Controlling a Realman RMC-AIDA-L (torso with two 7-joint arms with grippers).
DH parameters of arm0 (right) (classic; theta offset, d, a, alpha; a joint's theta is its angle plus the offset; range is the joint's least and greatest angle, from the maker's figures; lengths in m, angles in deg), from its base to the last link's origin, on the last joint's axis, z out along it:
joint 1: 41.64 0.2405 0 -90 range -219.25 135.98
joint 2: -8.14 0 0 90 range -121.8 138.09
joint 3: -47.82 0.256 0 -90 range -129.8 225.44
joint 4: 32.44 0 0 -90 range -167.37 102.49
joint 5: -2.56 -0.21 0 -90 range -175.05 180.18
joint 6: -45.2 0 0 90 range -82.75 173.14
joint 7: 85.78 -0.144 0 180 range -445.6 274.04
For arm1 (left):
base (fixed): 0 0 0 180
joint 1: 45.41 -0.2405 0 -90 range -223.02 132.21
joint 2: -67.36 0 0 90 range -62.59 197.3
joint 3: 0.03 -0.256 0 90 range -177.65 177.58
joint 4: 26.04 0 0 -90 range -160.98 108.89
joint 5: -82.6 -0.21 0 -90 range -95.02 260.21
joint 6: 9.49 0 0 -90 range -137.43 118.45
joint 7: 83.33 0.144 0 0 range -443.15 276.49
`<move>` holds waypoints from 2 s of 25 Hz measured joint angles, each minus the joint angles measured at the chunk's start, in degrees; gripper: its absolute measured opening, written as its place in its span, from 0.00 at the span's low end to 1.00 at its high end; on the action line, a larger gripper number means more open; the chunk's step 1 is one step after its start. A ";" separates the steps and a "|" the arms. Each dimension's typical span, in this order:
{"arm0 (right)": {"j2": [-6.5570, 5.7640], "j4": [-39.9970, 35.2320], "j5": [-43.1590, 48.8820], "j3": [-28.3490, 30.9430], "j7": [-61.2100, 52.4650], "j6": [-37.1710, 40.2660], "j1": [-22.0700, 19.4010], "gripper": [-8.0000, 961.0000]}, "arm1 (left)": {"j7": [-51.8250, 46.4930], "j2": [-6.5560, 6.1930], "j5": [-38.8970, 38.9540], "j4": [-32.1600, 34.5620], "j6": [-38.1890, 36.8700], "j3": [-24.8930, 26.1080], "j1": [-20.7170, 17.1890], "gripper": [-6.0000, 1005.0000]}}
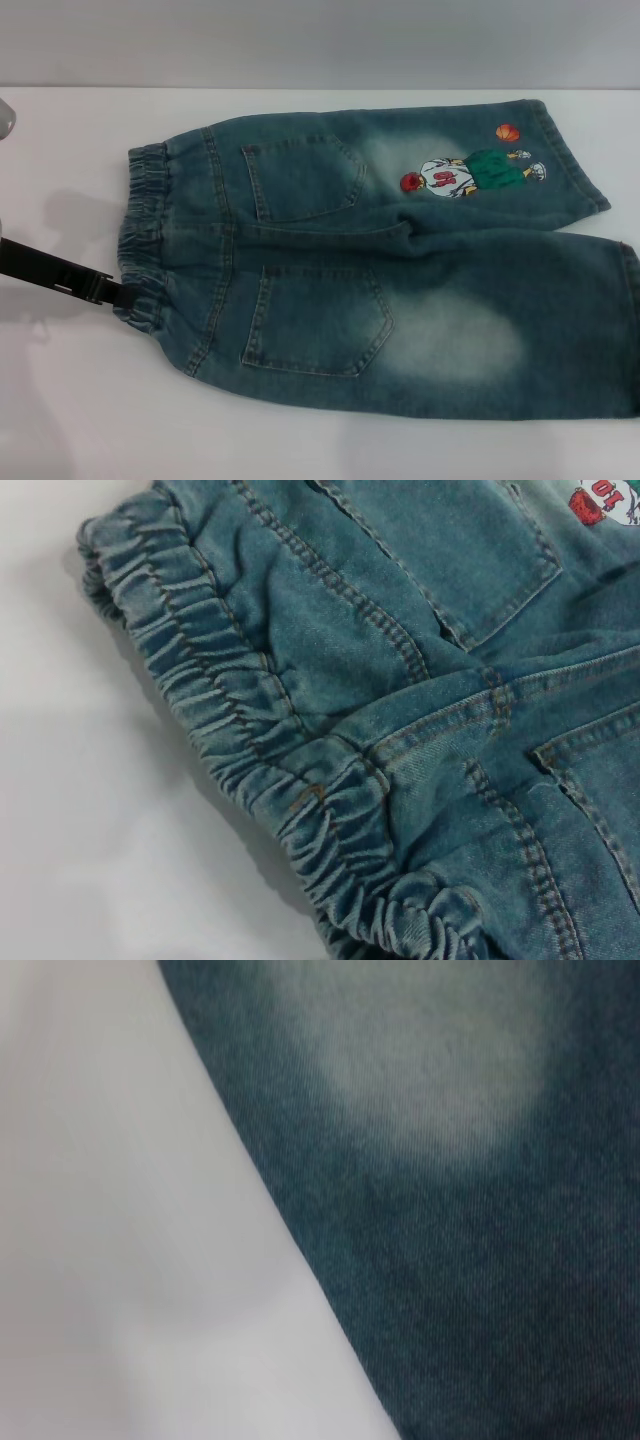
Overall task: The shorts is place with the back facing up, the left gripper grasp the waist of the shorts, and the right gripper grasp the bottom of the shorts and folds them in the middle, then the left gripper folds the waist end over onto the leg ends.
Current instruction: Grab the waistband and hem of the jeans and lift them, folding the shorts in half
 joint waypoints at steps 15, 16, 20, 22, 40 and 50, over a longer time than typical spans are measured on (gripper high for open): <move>0.13 0.25 0.00 -0.43 -0.14 0.02 -0.06 0.07 | 0.15 -0.09 0.00 0.01 -0.02 0.00 -0.32 0.05; 0.13 0.25 0.00 -0.44 -0.15 0.02 -0.05 0.05 | 0.16 -0.09 0.00 0.01 -0.02 0.00 -0.29 0.05; 0.16 -0.04 -0.12 -0.14 -0.15 0.03 -0.19 0.01 | 0.17 -0.09 0.00 0.03 0.09 0.05 -0.17 0.05; 0.41 -1.20 -0.55 0.12 -0.15 0.02 -0.55 0.01 | 0.17 -0.09 0.06 0.26 0.32 0.31 -0.12 0.05; 0.92 -13.41 -21.09 1.06 0.49 -2.94 -7.61 0.01 | 0.18 -0.32 1.32 3.32 5.86 3.17 -0.07 0.05; 0.84 -14.38 -33.88 7.08 5.93 -6.12 -10.43 0.01 | 0.17 -0.22 1.83 5.67 10.75 6.07 -0.80 0.05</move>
